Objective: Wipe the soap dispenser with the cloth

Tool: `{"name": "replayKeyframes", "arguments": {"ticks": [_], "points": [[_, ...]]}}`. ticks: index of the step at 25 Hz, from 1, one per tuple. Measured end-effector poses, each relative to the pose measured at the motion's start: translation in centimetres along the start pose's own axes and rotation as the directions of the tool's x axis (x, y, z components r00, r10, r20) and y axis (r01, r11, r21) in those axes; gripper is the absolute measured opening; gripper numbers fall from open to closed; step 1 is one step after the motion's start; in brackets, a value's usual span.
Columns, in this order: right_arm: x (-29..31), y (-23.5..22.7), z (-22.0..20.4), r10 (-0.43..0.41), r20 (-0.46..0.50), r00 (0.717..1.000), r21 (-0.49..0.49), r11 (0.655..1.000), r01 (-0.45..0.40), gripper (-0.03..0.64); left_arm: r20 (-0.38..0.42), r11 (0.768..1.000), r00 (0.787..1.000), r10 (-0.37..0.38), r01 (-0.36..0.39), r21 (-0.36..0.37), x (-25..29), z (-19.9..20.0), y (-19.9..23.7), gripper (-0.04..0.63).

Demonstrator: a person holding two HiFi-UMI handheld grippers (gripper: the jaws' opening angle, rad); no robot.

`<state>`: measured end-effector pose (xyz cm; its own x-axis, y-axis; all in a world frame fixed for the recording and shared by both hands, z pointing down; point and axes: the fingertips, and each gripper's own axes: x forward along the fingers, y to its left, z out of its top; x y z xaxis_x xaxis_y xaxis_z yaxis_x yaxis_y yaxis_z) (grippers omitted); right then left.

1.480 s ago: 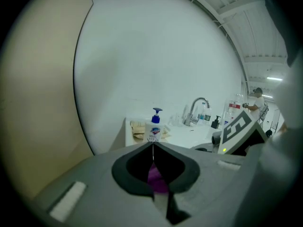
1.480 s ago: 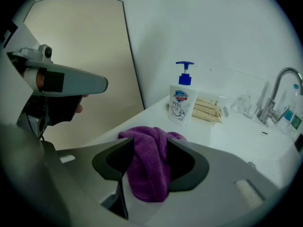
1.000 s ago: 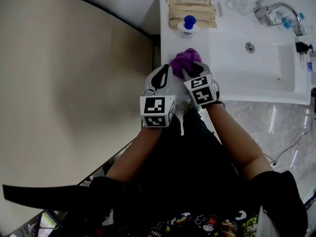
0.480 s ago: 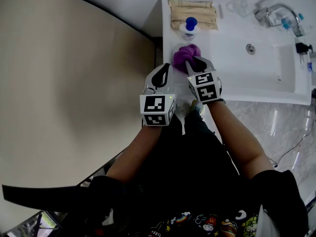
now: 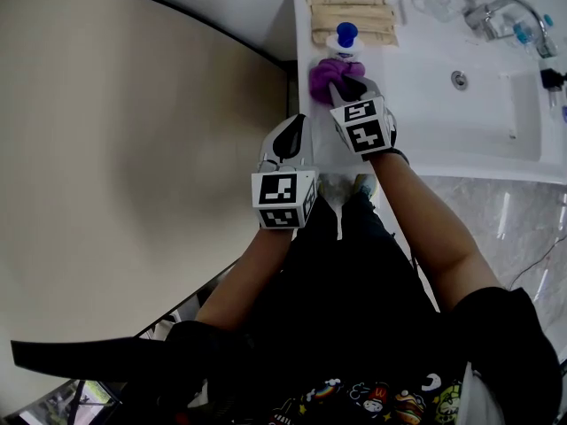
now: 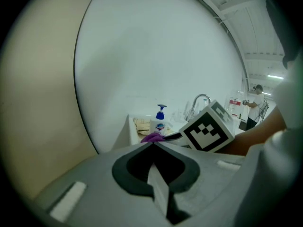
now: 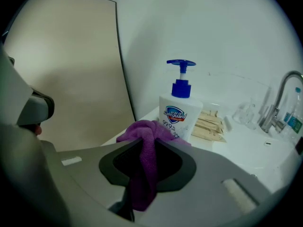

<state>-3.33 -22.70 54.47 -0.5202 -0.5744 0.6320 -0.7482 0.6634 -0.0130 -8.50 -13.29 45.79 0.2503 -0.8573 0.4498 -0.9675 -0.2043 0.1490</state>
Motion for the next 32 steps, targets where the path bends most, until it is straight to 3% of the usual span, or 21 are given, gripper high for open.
{"name": "replayKeyframes", "arguments": {"ticks": [6, 19, 32], "points": [[-0.7, -0.4, 0.5, -0.021, 0.009, 1.000, 0.000, 1.000, 0.021, 0.102, 0.002, 1.000, 1.000, -0.002, 0.002, -0.007, -0.3, 0.1, 0.2, 0.002], [-4.5, -7.0, -0.9, -0.162, 0.001, 0.987, 0.026, 0.986, 0.162, 0.102, 0.009, 0.997, 0.997, -0.071, 0.071, 0.022, 0.8, 1.2, -2.9, 0.002], [-3.3, -1.3, 3.1, -0.108, 0.075, 0.991, 0.015, 0.994, 0.107, 0.103, 0.025, 0.998, 0.998, -0.058, 0.057, 0.014, -0.9, 1.0, -0.3, 0.002]]}}
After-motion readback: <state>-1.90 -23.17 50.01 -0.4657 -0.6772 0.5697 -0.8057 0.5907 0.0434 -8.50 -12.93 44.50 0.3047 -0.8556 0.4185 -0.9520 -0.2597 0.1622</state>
